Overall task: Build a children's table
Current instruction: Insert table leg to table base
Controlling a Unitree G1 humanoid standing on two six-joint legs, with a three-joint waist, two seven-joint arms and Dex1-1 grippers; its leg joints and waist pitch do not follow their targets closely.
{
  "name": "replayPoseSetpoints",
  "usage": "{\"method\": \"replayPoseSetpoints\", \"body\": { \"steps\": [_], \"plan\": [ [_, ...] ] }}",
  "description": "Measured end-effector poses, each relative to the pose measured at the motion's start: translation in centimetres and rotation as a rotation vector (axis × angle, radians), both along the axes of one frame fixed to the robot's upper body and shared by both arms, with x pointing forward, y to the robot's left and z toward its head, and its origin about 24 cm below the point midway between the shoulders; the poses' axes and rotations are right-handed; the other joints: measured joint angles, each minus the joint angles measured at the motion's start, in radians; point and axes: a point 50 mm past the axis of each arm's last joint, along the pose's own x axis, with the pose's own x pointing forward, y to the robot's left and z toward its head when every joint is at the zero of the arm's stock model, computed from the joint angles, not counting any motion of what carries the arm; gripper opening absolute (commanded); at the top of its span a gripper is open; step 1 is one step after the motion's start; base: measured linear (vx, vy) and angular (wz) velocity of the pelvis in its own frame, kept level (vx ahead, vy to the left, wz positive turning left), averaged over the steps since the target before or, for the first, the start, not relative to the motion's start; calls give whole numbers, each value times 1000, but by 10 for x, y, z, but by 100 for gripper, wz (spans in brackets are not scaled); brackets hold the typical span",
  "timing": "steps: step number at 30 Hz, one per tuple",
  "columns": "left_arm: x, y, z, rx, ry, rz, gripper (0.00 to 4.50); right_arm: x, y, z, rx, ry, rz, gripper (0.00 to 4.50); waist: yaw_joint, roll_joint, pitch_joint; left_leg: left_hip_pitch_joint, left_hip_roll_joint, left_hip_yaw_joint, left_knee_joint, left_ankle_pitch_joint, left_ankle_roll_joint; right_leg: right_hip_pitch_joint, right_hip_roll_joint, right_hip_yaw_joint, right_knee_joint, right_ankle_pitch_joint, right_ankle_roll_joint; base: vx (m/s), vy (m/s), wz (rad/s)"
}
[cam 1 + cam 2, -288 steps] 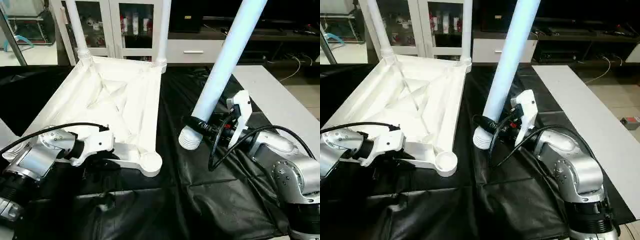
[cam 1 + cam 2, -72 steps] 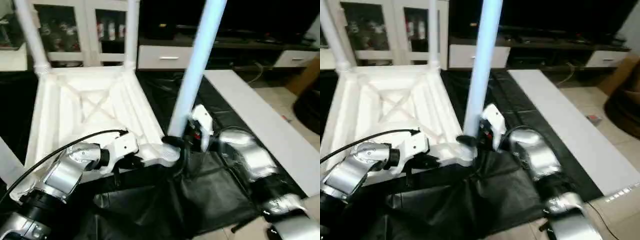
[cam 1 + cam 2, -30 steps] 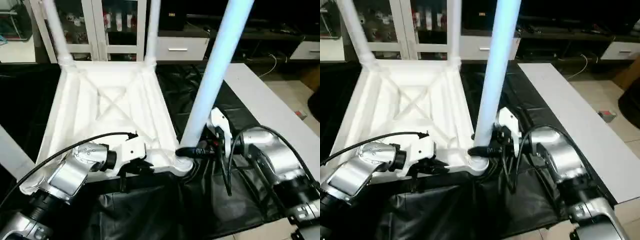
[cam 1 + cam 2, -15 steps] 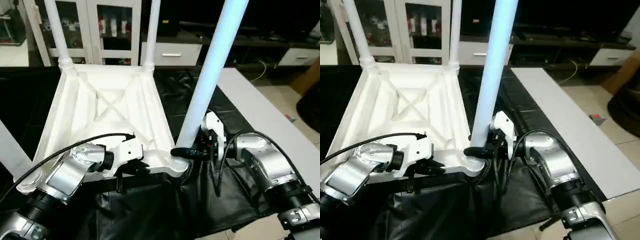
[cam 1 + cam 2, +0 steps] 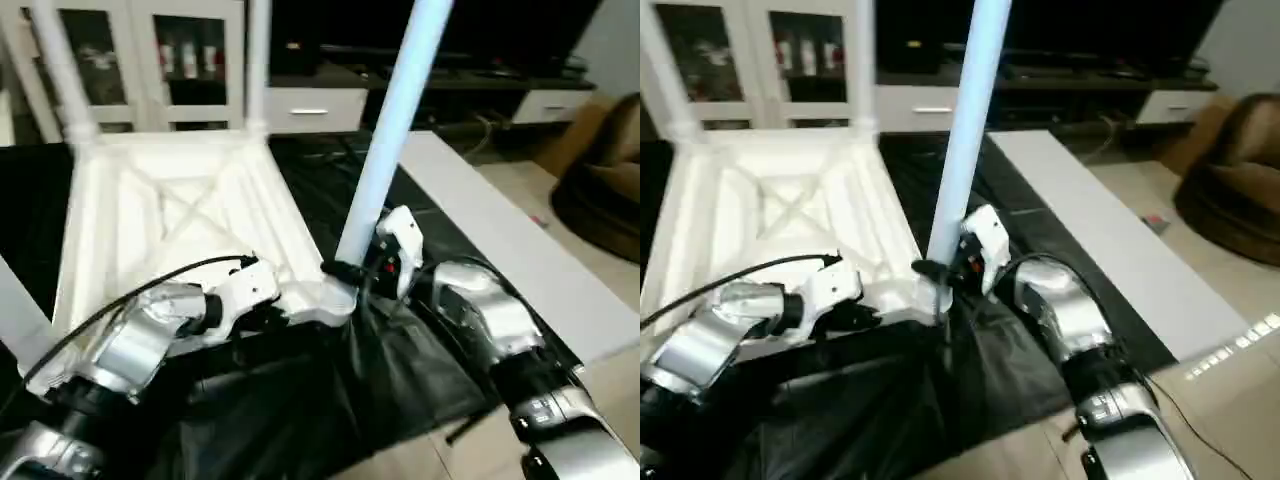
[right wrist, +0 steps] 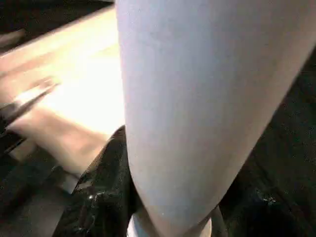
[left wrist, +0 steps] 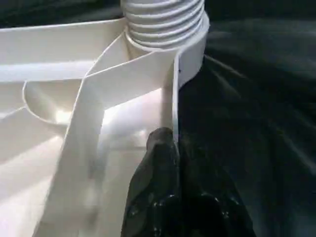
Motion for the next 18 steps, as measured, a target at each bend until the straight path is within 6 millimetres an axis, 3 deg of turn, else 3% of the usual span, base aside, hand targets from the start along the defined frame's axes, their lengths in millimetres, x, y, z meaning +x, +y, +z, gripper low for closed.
{"method": "replayPoseSetpoints", "body": {
  "steps": [3,7,9,10,11,12,13,14,15,16,17,18],
  "plan": [
    [3,-21,-3,-18,-1,89,0,9,2,0,-22,-11,-111,184,-17,10,6,-1,0,-6,0,0,0,4,-5,-14,-18,0,0,-44,53,-15],
    [11,-47,-6,-39,-20,229,0,20,6,1,-54,-28,-262,184,-19,18,13,-1,-2,-6,-1,-1,1,5,-12,-26,-30,0,0,0,0,0],
    [15,-58,-6,-60,-25,291,0,25,4,3,-56,-26,-327,184,-21,27,19,0,1,-9,-2,-1,2,15,-18,-48,-46,0,0,0,0,0],
    [16,-65,-6,-69,-32,317,0,27,5,4,-63,-26,-356,184,-24,36,25,-1,1,-12,-7,-1,2,22,-19,-54,-56,-1,0,0,0,0],
    [17,-67,-5,-74,-34,326,0,28,5,5,-61,-28,-370,184,-24,37,27,-2,1,-11,-11,-1,2,26,-20,-55,-55,-2,-3,-66,22,-3],
    [17,-71,-4,-78,-35,344,0,30,6,6,-50,-27,-394,184,-19,33,33,-3,0,-4,-17,-1,2,20,-21,-51,-39,-11,-17,-66,22,-3],
    [17,-72,-4,-75,-35,355,0,30,6,5,-44,-23,-410,184,-18,21,35,7,-1,6,-20,-1,2,9,-22,-42,-33,-14,-20,0,0,0],
    [17,-73,-3,-75,-35,356,0,31,6,5,-39,-19,-417,184,-17,16,37,10,0,9,-22,-1,2,4,-23,-43,-30,-15,-20,30,-79,8],
    [17,-73,-3,-77,-37,357,0,32,7,7,-39,-21,-417,184,-18,15,39,11,-1,7,-12,-17,1,5,-26,-55,-35,-15,-18,81,-47,-15],
    [17,-72,-2,-77,-34,362,0,32,10,8,-39,-25,-413,184,-13,28,41,5,3,-11,-6,-36,1,18,-40,-101,-52,-15,-15,47,-1,-27],
    [17,-72,-2,-76,-31,365,0,32,11,8,-36,-28,-415,184,-14,43,43,-2,10,-30,-6,-36,1,35,-42,-129,-65,-24,-1,124,60,-32],
    [17,-72,-2,-74,-30,364,0,32,11,8,-35,-27,-417,184,-11,52,52,-3,15,-31,-10,-35,0,39,-41,-127,-24,-63,1,73,28,-9]
  ]
}}
